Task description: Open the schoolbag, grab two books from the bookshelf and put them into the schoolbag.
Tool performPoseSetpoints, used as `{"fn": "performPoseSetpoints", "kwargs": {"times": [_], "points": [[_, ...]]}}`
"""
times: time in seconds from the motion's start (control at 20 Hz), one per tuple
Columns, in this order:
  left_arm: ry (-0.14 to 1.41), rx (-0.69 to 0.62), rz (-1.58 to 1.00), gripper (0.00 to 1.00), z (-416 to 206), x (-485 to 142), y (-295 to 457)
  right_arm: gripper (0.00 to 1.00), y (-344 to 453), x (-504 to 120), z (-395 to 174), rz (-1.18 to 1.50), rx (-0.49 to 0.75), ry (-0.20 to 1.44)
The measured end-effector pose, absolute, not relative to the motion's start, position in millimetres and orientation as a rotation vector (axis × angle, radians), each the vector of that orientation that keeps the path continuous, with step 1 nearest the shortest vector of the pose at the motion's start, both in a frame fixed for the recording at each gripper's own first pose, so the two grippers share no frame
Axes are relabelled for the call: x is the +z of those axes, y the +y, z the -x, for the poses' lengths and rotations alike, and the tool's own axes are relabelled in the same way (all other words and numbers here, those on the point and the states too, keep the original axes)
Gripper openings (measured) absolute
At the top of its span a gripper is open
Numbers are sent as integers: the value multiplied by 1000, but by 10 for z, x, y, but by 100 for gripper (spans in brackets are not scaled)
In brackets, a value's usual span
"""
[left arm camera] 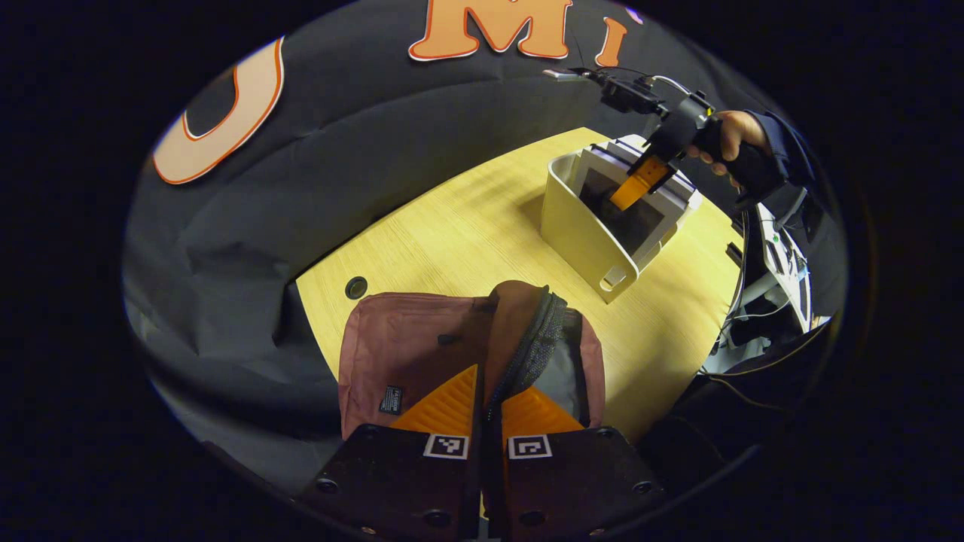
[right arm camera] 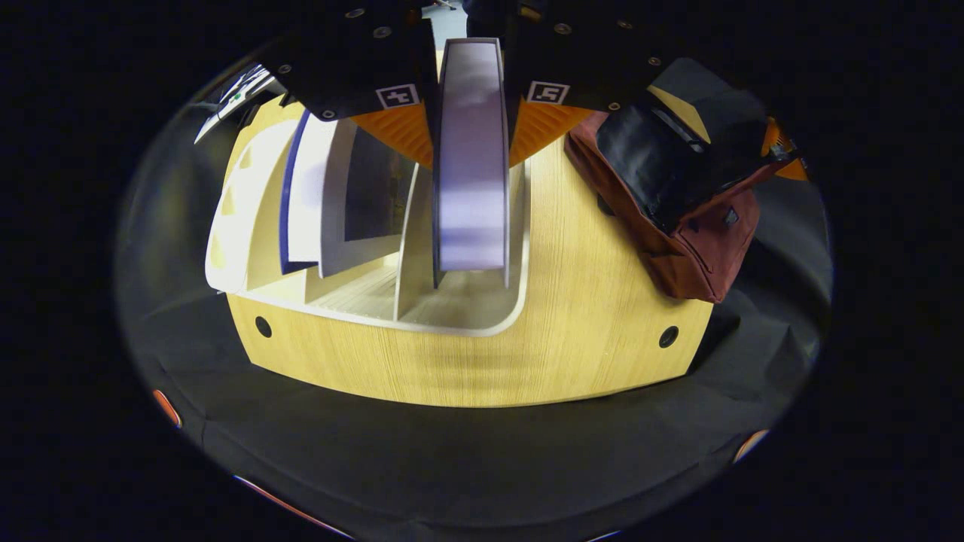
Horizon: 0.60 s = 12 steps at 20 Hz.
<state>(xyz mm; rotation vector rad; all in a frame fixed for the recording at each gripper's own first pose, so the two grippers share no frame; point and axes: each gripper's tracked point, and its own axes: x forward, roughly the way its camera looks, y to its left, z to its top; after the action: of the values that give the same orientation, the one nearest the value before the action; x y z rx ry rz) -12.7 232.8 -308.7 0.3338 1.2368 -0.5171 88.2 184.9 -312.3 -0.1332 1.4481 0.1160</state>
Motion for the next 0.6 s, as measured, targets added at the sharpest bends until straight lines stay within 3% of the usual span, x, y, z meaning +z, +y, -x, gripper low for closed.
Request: {"fn": "performPoseSetpoints", "kwargs": {"times": [0.4,0.45,0.5,0.6], "points": [[1231,-552,-373,5,101,-3082,2343,36,1787,-2214,-758,-127,165,1295],[1231,-559,-380,5,98,-3080,2328,27,1751,-2113,-738,-154,160,1264],[1229,-566,-390,5,92,-3083,2322,35,1725,-2017,-717,-183,155,1238],[1227,-577,-405,5,81,-3076,2323,34,1640,-1851,-651,-234,139,1195]]}}
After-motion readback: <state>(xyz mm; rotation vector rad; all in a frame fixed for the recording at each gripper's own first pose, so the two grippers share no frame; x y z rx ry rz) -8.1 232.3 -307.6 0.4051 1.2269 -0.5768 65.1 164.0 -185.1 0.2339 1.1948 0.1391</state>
